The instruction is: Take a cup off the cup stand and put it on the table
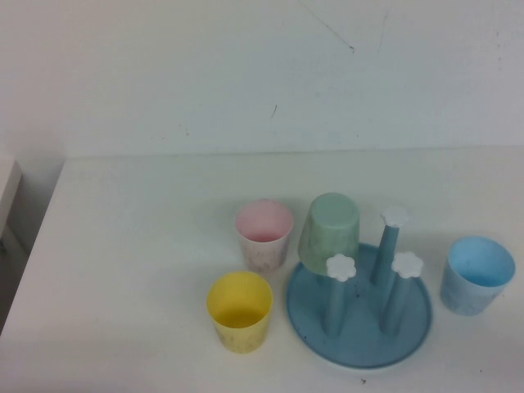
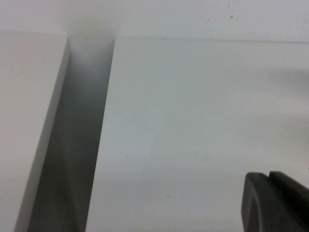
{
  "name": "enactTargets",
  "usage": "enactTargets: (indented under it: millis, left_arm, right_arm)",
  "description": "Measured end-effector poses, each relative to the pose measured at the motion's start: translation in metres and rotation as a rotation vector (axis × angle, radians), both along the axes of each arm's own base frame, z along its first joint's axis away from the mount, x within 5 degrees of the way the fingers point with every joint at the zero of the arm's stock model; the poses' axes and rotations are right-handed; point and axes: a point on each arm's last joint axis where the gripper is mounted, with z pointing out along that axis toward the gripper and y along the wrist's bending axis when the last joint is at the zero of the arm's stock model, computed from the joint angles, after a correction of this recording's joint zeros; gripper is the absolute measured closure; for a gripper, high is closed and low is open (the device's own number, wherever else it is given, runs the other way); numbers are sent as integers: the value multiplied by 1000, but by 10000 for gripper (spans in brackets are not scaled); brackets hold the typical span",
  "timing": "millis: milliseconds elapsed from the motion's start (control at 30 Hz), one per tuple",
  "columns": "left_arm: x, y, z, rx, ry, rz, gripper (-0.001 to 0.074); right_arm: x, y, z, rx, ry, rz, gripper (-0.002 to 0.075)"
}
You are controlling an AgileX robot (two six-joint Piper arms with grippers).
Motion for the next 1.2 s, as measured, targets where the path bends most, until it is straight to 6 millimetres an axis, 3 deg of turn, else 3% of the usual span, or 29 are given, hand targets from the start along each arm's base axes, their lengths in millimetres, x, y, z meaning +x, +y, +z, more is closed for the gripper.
enactTargets:
  millis: [300, 1200]
  left_arm:
    - [0, 0, 0, -2, 0, 0, 737]
    - [0, 0, 0, -4, 1, 1, 737]
  right_arm:
    - [2, -3, -46, 51, 96, -81, 729]
    - [2, -4, -47, 87, 94, -101, 729]
